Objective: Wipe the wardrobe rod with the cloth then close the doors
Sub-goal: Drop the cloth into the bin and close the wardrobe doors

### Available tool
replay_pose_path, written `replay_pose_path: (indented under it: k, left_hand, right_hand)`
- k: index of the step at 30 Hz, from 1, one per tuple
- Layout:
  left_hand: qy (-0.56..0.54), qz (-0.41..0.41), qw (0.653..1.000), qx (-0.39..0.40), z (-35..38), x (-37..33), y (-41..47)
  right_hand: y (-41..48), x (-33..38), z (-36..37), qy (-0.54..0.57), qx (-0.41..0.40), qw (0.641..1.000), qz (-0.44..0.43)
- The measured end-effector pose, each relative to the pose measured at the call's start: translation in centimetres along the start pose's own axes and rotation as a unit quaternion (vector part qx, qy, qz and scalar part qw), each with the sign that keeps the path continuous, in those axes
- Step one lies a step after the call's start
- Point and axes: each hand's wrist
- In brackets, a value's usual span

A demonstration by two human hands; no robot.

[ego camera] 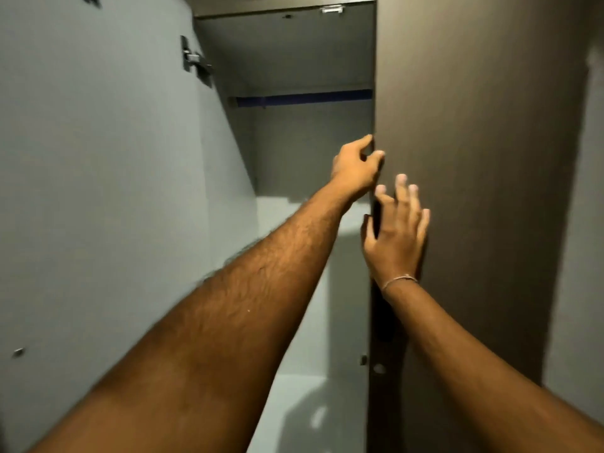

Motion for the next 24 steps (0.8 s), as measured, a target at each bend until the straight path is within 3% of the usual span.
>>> replay_pose_path:
  k: [3,6,9,13,15,16,19,20,22,24]
  left_hand:
    - [0.149,0.077,0.982,-0.092,-3.3,-0.5,-2.9]
    - [0.251,0.191,0.925,-0.211,-9.9,-1.0,-7.4]
    - [0.373,0.283,0.814,-0.344,-17.5,-1.8,-12.5]
    - [0.516,0.195,0.662,-0.508,-26.5,-3.5,-17.3]
    - [0.528,0.179,0.624,-0.547,-29.6,-4.0,-18.5]
    - [0.515,0.175,0.638,-0.546,-30.9,-4.3,-18.8]
    - [0.38,0.069,0.795,-0.467,-32.9,-4.5,-19.1]
    - [0.363,0.027,0.822,-0.438,-33.2,-4.1,-19.0]
    - [0.393,0.004,0.826,-0.405,-33.7,-3.1,-19.0]
    - [0.407,0.033,0.811,-0.419,-33.9,-2.4,-19.1]
  right_hand:
    - [-0.1,1.1,-0.5,0.083,-0.014,0.996,0.017]
    - [-0.3,6.5,-1.0,0.181,-0.032,0.982,-0.028]
    - [-1.3,14.9,-2.8,0.308,0.008,0.949,-0.073]
    - [-3.4,25.8,-6.2,0.463,0.137,0.867,-0.126]
    - [-5.2,30.2,-7.7,0.515,0.199,0.814,-0.179]
    - [-6.1,32.3,-8.2,0.531,0.222,0.792,-0.203]
    - [-8.1,37.0,-9.5,0.527,0.261,0.773,-0.236]
    - [-8.7,38.1,-9.8,0.525,0.272,0.771,-0.234]
    - [-9.8,39.4,-9.9,0.512,0.266,0.786,-0.225]
    - [-10.3,39.5,-9.3,0.5,0.226,0.806,-0.22]
Point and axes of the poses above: each hand's wrist, its own y-axis towards the middle knuckle, its own z-axis out of the palm, x = y × z, and after that the axes turned 1 degree about x, right-handed
